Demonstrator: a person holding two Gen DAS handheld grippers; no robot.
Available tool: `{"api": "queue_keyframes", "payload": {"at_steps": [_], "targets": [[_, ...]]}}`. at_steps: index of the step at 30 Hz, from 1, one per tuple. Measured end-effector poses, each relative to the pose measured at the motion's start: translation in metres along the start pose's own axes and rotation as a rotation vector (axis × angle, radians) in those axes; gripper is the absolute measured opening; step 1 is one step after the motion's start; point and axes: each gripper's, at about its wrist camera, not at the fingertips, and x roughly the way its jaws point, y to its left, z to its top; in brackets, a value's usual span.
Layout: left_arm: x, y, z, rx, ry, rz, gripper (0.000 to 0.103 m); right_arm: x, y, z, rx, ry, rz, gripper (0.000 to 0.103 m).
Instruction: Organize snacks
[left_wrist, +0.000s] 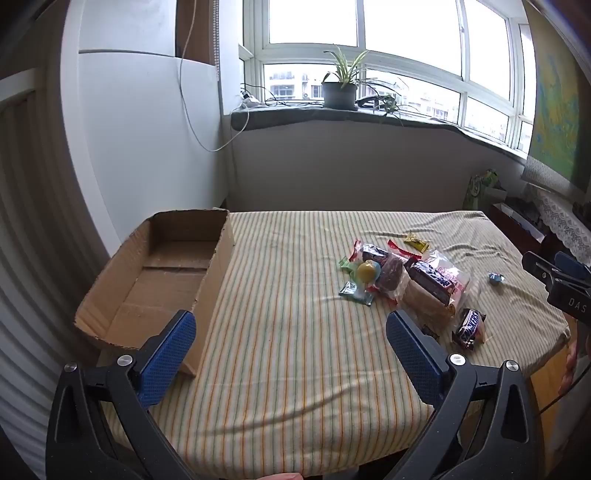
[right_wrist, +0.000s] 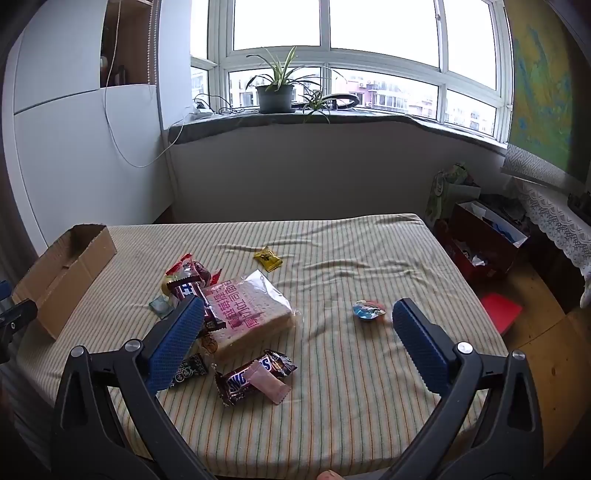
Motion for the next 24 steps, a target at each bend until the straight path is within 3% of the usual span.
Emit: {"api": "queue_keyframes", "payload": {"at_steps": [24], "targets": [[-0.0032,-0.0022,-0.0028,0.003,-0.001,0.002,0.102,-0.0019,-0.0027,-0.0004,-0.004,-0.017,-0.002,0.103]]}}
